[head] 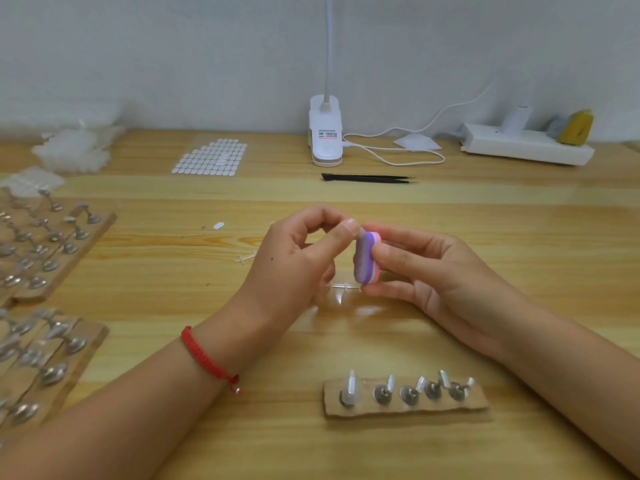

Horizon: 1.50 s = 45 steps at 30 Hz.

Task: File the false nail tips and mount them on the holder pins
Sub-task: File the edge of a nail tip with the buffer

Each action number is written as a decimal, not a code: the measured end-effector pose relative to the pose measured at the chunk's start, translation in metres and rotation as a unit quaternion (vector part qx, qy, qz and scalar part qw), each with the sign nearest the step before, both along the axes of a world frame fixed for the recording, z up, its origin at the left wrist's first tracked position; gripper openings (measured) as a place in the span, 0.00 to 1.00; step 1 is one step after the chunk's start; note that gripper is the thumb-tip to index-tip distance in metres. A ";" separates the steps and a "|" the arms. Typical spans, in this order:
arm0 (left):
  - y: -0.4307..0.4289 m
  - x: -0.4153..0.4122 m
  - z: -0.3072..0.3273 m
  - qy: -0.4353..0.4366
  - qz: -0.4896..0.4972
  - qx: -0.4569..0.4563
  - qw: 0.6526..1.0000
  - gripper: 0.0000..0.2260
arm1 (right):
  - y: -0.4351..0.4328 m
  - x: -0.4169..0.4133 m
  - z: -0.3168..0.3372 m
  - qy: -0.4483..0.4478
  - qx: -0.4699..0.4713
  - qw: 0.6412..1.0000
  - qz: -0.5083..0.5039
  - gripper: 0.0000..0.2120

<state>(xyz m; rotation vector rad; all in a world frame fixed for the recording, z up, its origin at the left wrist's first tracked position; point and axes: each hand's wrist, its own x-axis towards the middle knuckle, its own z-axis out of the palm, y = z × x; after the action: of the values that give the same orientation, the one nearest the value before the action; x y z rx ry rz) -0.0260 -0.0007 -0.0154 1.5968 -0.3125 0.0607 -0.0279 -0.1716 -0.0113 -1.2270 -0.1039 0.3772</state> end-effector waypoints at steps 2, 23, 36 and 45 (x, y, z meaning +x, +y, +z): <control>0.000 0.000 0.000 -0.005 -0.003 0.014 1.000 0.09 | 0.000 0.000 0.000 0.001 0.006 1.000 -0.011 0.17; -0.001 -0.002 0.000 -0.034 0.063 0.019 0.997 0.09 | 0.002 0.000 -0.002 -0.007 0.009 0.999 -0.036 0.15; -0.002 -0.004 0.002 -0.025 0.031 0.038 0.999 0.09 | 0.002 -0.001 -0.003 -0.011 0.016 0.999 -0.038 0.14; -0.004 -0.005 0.002 -0.024 0.012 0.049 0.998 0.09 | 0.001 0.000 -0.003 0.001 0.037 0.998 -0.045 0.15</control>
<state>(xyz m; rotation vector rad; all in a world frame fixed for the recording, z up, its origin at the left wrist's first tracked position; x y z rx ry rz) -0.0313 -0.0046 -0.0130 1.6990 -0.3381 0.1036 -0.0276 -0.1707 -0.0140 -1.1548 -0.0605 0.2932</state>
